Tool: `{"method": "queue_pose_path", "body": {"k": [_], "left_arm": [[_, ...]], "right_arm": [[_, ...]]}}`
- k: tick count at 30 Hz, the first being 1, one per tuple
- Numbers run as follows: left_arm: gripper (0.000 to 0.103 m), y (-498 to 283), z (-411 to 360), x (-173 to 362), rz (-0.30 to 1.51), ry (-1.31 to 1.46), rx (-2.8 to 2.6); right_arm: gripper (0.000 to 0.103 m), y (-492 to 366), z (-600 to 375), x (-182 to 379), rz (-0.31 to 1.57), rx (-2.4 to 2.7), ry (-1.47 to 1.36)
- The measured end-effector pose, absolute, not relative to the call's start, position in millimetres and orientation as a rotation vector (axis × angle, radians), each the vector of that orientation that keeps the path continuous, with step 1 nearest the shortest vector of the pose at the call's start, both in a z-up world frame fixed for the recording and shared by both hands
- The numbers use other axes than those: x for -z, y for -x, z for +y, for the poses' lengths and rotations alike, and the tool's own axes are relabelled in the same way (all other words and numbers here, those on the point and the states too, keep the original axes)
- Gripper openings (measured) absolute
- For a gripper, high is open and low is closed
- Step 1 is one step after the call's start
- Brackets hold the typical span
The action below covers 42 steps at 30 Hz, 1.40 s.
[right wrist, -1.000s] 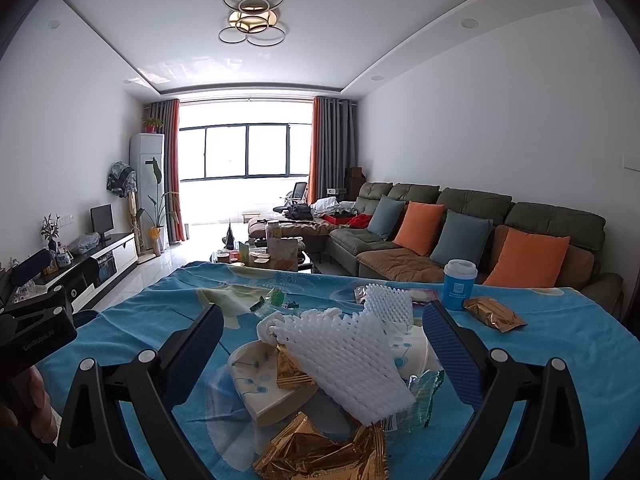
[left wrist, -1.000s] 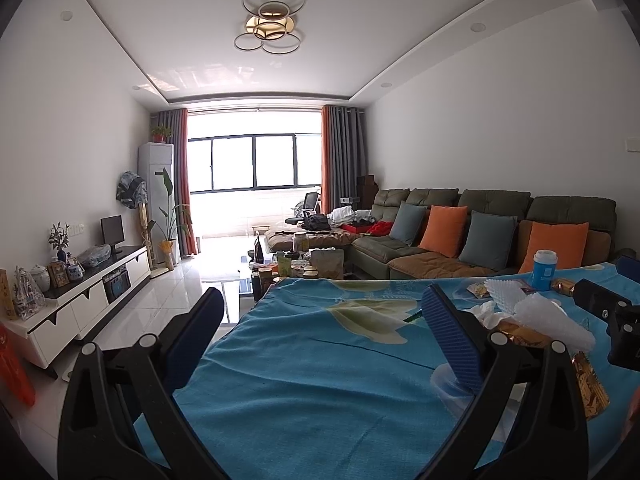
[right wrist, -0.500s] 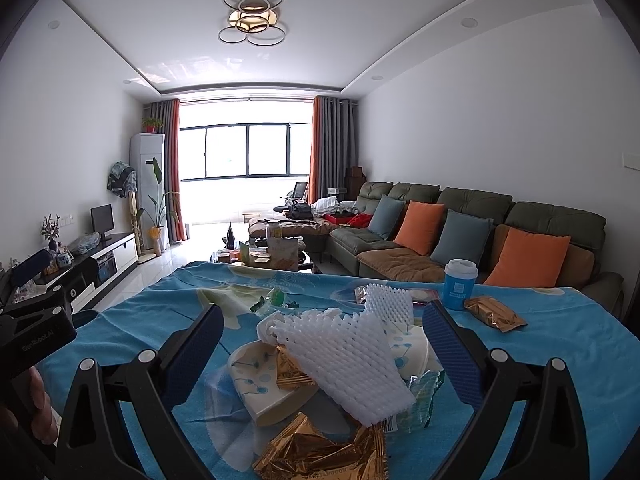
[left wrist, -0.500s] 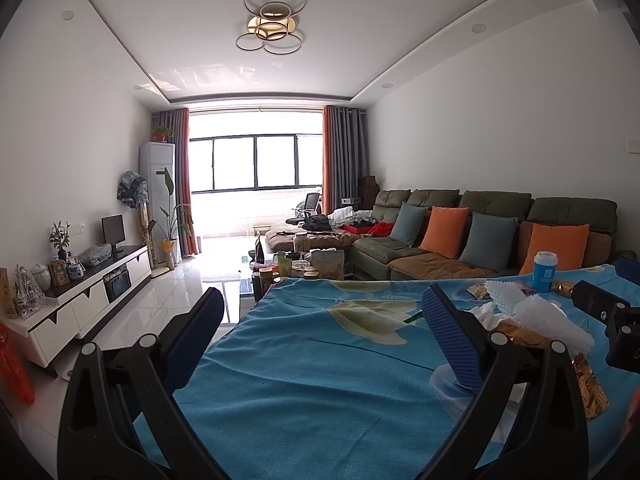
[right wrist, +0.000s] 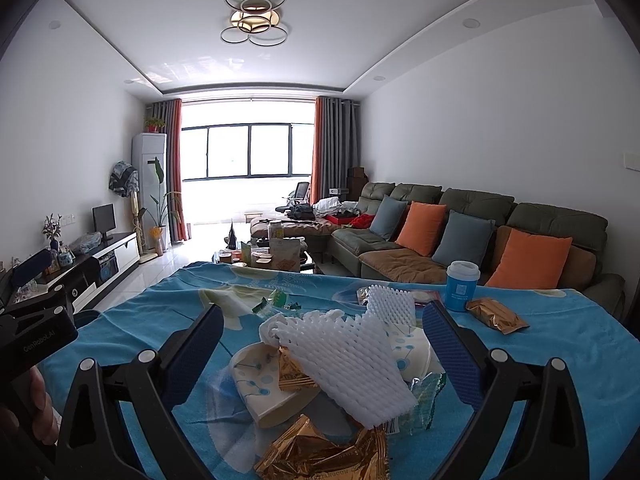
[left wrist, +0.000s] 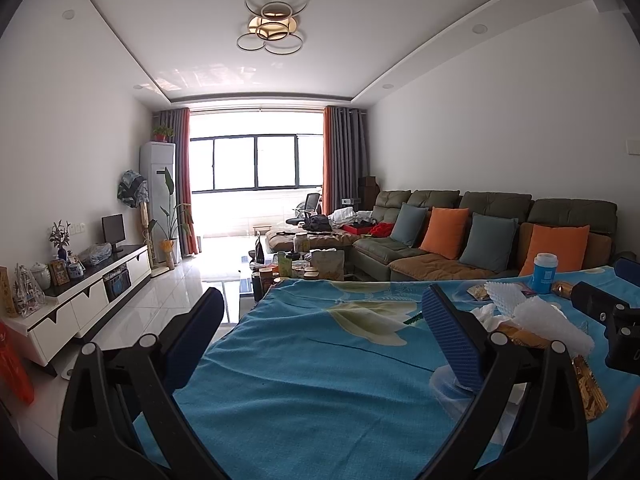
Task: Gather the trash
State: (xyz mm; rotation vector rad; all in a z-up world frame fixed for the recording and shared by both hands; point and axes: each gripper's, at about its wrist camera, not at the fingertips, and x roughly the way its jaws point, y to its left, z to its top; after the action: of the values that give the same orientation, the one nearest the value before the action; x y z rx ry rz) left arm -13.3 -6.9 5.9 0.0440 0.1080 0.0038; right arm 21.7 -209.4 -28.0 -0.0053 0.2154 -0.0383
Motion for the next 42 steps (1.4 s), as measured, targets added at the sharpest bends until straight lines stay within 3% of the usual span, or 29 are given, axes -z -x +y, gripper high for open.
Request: {"method": "queue_pose_path", "body": {"k": [31,42], "left_arm": [[0.097,9,-12,-1,0.131,-0.054,0.009],[0.097,-17,-29,22,0.303,-0.083,0.197]], "right_arm": [[0.096,-21,-214,28,0.23,0.031,-0.002],[0.096,-49,-246,51,0.425,0.027,-0.05]]}}
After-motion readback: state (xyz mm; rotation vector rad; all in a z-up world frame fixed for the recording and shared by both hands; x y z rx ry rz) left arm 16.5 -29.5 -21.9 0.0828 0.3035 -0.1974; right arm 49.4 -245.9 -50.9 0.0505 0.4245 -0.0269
